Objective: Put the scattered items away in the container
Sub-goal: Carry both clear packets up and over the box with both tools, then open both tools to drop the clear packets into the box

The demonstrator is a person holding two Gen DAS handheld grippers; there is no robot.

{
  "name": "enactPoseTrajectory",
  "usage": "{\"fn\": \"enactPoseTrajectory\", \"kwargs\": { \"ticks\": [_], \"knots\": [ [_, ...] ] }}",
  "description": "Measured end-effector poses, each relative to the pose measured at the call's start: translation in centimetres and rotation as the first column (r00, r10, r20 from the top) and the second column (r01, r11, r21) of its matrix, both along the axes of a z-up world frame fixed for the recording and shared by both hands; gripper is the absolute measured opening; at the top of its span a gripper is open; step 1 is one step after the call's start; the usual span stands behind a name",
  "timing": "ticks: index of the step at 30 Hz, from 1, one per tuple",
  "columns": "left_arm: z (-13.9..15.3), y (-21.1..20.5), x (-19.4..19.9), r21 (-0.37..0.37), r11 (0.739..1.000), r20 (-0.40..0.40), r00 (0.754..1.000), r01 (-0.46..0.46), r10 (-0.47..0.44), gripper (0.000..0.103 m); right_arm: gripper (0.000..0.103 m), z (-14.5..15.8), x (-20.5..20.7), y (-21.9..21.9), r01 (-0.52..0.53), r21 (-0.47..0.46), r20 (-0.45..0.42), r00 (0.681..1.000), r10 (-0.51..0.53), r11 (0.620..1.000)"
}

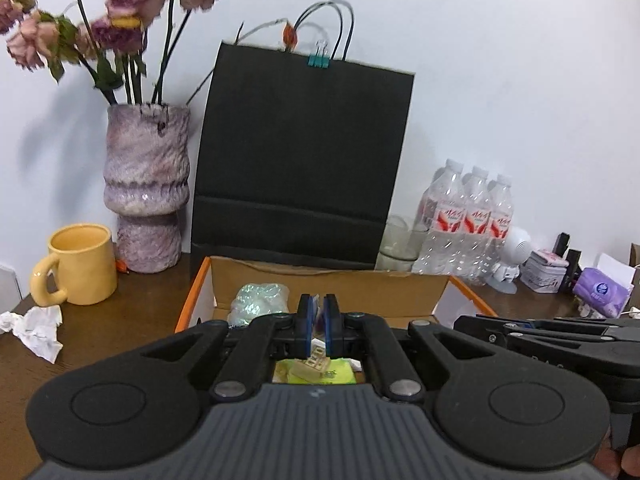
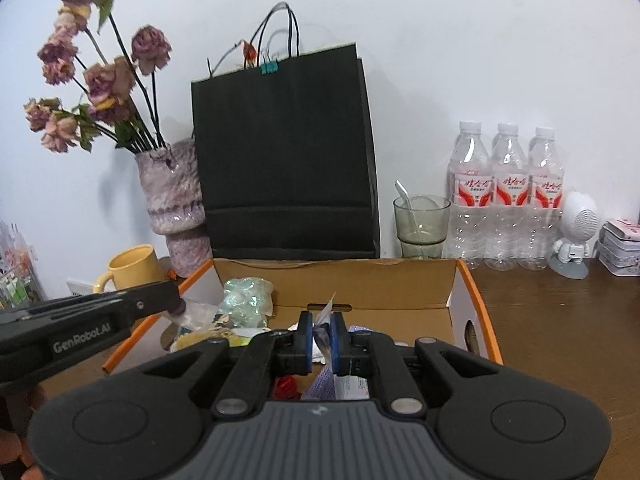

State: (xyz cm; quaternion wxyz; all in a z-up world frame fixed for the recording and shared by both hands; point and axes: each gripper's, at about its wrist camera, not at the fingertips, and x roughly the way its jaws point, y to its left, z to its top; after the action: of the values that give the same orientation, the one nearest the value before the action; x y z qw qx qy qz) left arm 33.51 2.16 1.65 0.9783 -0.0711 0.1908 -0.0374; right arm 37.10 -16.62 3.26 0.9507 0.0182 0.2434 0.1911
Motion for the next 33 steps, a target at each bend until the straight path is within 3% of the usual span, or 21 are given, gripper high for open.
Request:
{"fn": "enactPoseTrajectory", "kwargs": {
  "ticks": [12, 13, 14, 15, 16, 17, 20, 26, 33],
  "knots": [
    [-1.1, 0.2, 1.6, 0.017, 1.0, -0.039, 0.999, -0.013, 0.014, 0.008, 0.008, -1.2, 1.8, 0.5, 0.005, -0.023, -0.028, 1.0, -0.006, 1.0],
    [-1.1, 0.2, 1.7, 0.016, 1.0, -0.043, 0.999, -0.024, 0.025, 0.016, 0.011, -1.3, 2.0, 0.4, 0.012, -0.027, -0.032, 0.999, -0.013, 1.0],
    [-1.1, 0.3, 1.7, 0.019, 0.999, -0.048, 0.998, -0.043, 0.044, 0.05, 0.024, -1.4, 2.1, 0.4, 0.021, -0.038, -0.038, 0.999, -0.022, 0.999],
    [-1.1, 0.3, 1.8, 0.024, 0.998, -0.053, 0.997, -0.059, 0.06, 0.071, 0.038, -1.5, 2.2, 0.4, 0.03, -0.046, -0.046, 0.998, -0.032, 0.998],
    [-1.1, 0.4, 1.8, 0.034, 0.996, -0.053, 0.995, -0.087, 0.088, 0.094, 0.073, -1.5, 2.4, 0.3, 0.041, -0.051, -0.054, 0.998, -0.044, 0.998],
    [-1.1, 0.5, 1.8, 0.053, 0.99, -0.051, 0.99, -0.132, 0.135, 0.103, 0.087, -1.6, 2.5, 0.2, 0.061, -0.057, -0.054, 0.997, -0.064, 0.997],
    [-1.0, 0.6, 2.0, 0.085, 0.987, -0.066, 0.987, -0.14, 0.145, 0.103, 0.103, -1.4, 2.7, -0.1, 0.087, -0.081, -0.049, 0.995, -0.091, 0.993],
    [-1.1, -0.1, 2.1, 0.136, 0.981, -0.075, 0.986, -0.14, 0.151, 0.103, 0.103, -1.4, 2.6, -0.1, 0.082, -0.093, -0.065, 0.994, -0.088, 0.992],
    [-1.1, 0.0, 2.1, 0.13, 0.982, -0.079, 0.985, -0.14, 0.151, 0.103, 0.103, -1.3, 2.6, 0.0, 0.079, -0.09, -0.062, 0.994, -0.085, 0.993]
  ]
}}
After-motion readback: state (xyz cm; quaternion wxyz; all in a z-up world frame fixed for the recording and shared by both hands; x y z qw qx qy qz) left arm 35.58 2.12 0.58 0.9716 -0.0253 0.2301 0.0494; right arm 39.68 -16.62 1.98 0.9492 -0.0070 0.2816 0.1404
